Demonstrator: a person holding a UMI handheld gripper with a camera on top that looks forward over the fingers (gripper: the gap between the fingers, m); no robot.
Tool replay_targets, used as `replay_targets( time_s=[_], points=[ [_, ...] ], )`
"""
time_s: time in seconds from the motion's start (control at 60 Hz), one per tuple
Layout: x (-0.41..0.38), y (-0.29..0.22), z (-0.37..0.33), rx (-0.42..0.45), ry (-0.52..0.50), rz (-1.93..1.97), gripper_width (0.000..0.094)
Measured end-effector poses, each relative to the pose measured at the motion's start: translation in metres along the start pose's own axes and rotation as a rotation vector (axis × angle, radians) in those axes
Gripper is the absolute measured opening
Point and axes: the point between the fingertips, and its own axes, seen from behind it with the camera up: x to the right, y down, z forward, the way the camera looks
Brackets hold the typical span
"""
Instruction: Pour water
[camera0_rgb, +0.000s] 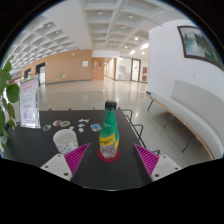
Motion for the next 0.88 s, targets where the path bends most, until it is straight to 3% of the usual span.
replay_targets(
  time_s=[0.133,0.483,0.883],
  points=[
    [-0.009,0.013,-0.084,-0.050,0.008,0.050,0.0857],
    [-0.026,0.036,-0.259,-0.051,0.016,0.016,0.0859],
    [-0.038,0.052,-0.322,-0.029,0.004,-0.044,0.0860]
  ],
)
